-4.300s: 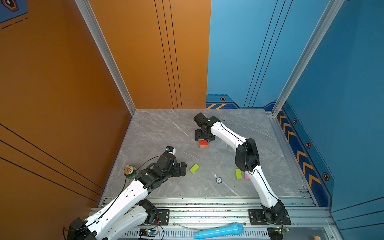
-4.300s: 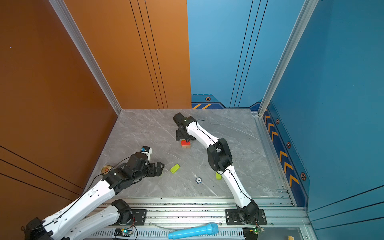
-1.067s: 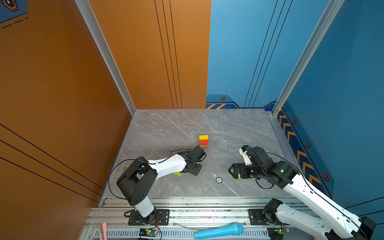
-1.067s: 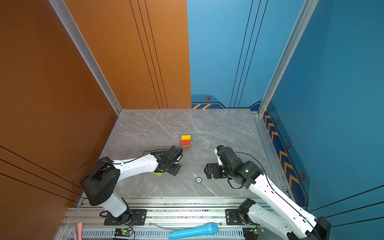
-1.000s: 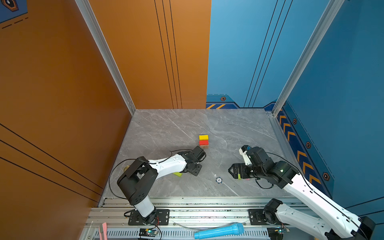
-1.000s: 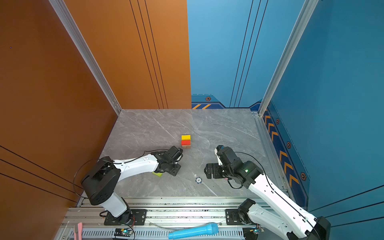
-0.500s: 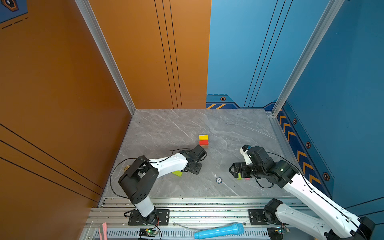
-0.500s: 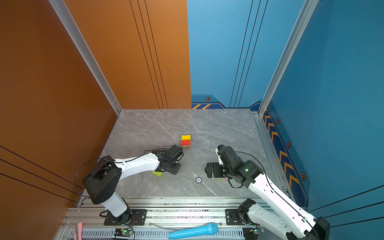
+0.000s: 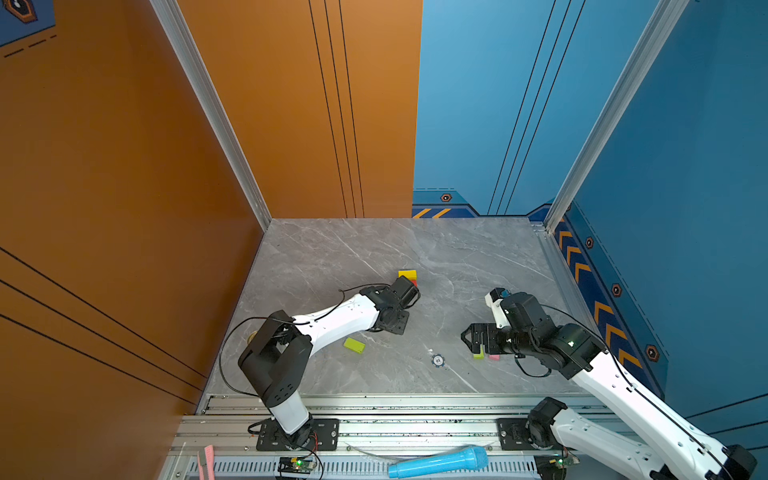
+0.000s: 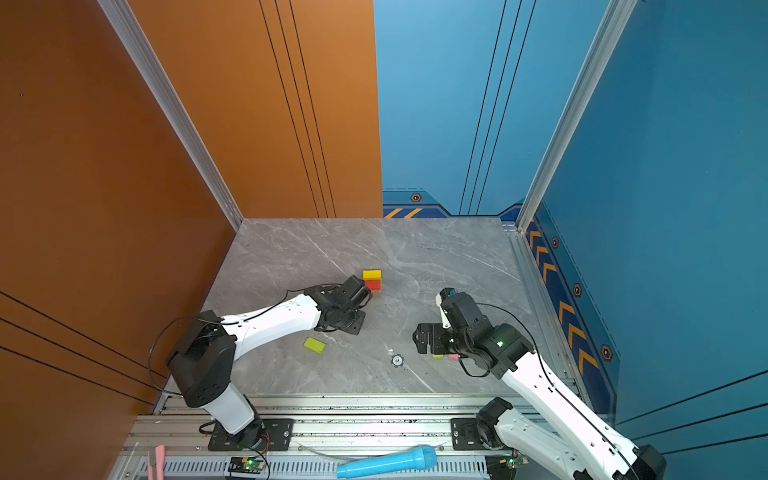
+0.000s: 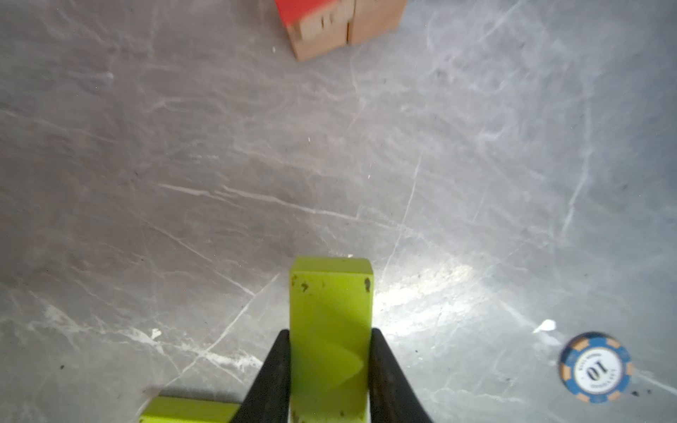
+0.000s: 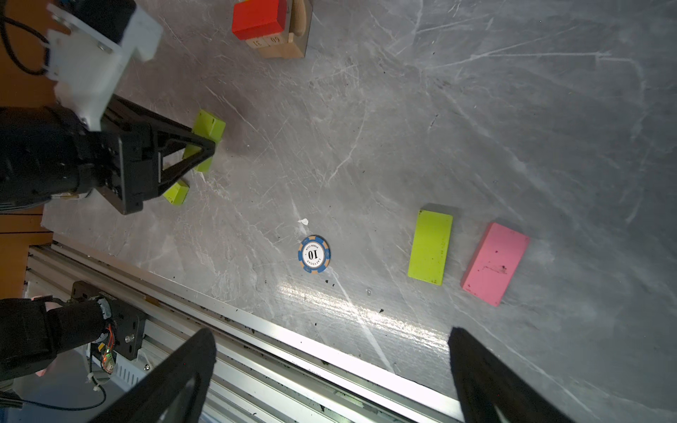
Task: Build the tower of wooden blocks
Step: 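Lift the lime-green block and carry it toward the tower with the left gripper, then align the lime-green block over the red block and lower it onto the tower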
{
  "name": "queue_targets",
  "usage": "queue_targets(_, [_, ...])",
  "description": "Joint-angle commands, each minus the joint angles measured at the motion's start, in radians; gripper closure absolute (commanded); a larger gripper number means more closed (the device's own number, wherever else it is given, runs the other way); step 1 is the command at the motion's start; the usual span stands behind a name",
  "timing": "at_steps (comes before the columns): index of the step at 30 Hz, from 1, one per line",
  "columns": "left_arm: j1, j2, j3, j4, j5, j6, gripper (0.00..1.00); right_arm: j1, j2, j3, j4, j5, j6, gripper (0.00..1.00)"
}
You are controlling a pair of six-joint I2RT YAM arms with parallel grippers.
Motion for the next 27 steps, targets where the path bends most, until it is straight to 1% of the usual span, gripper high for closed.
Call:
queue_targets(1, [0.029, 0.017, 0.094, -0.084, -0.058, -0.029, 0.76, -0.008, -0.007, -0.013, 0.017, 0.011, -0.002, 0.00])
queue_targets(6, [0.065, 0.069, 0.231, -0.111, -0.074, -0.031, 0.76, -0.012, -0.006, -0.005, 0.022, 0.016, 0.001, 0.00])
queue_targets(12, [0.084, 0.210, 0.419, -0.156, -0.098, -0.018, 0.77, -0.018, 0.004, 0.009, 0.023, 0.023, 0.000, 0.00])
queue_targets(16, [0.091, 0.296, 0.511, -0.162, -0.110, -0.024, 0.77, -0.024, 0.019, 0.019, 0.023, 0.027, -0.005, 0.00])
queue_targets(21, [0.100, 0.364, 0.586, -0.164, -0.113, -0.044, 0.77, -0.036, 0.035, 0.031, 0.022, 0.030, -0.011, 0.00])
queue_targets(27, [0.113, 0.401, 0.634, -0.163, -0.127, -0.067, 0.77, -0.054, 0.041, 0.033, 0.022, 0.025, -0.019, 0.00])
